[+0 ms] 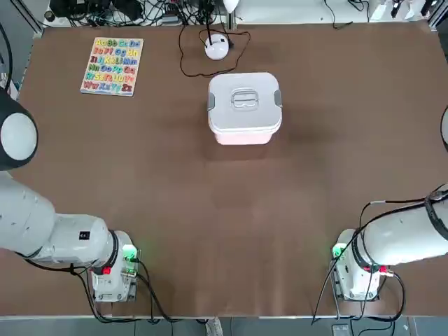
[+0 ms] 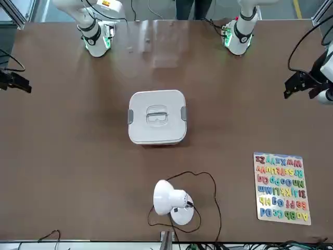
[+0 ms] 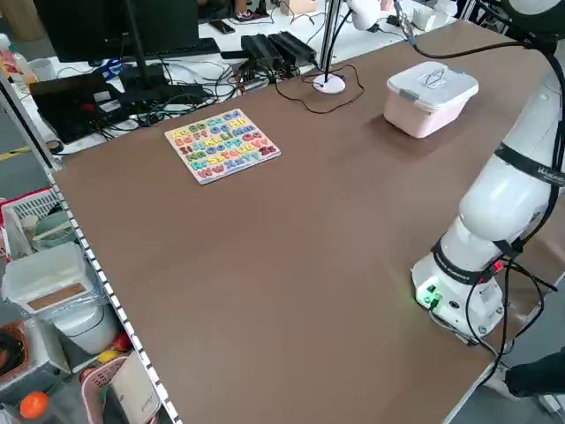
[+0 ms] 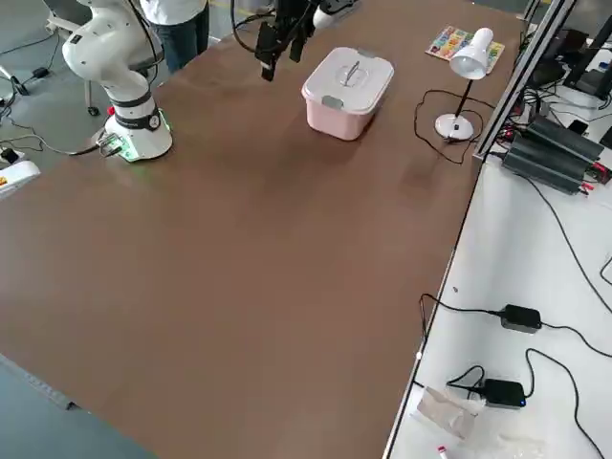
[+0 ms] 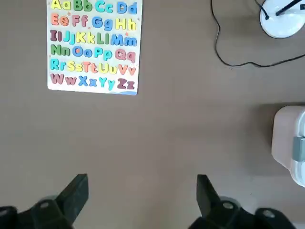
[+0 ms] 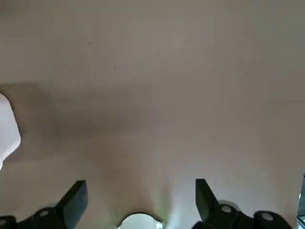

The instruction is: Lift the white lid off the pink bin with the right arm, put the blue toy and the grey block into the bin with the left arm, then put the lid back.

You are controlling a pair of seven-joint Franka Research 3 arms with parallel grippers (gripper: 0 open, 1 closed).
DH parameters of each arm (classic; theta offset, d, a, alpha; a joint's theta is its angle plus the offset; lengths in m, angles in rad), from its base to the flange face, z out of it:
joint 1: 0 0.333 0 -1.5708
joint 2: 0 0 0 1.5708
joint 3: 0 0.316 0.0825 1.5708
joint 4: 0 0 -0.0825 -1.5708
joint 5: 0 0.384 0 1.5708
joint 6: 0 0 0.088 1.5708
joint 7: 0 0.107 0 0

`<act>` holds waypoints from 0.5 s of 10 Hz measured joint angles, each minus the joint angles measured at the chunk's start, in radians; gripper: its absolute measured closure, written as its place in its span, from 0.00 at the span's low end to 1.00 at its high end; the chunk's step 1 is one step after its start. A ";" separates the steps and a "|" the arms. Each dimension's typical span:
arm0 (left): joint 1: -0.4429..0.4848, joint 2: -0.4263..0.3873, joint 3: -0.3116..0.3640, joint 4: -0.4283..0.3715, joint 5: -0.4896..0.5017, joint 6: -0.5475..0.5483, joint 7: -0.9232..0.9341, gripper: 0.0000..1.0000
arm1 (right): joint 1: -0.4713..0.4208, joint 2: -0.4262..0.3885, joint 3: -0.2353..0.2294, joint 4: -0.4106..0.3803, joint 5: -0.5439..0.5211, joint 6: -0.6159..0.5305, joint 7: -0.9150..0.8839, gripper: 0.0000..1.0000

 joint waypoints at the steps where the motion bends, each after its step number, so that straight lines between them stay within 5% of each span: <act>1: 0.000 0.000 0.000 0.004 0.000 0.000 0.001 0.00 | 0.000 -0.004 0.001 0.000 -0.001 0.000 0.000 0.00; 5: 0.005 0.000 0.000 0.009 0.000 0.000 0.002 0.00 | 0.000 -0.008 0.003 0.000 -0.003 0.008 -0.001 0.00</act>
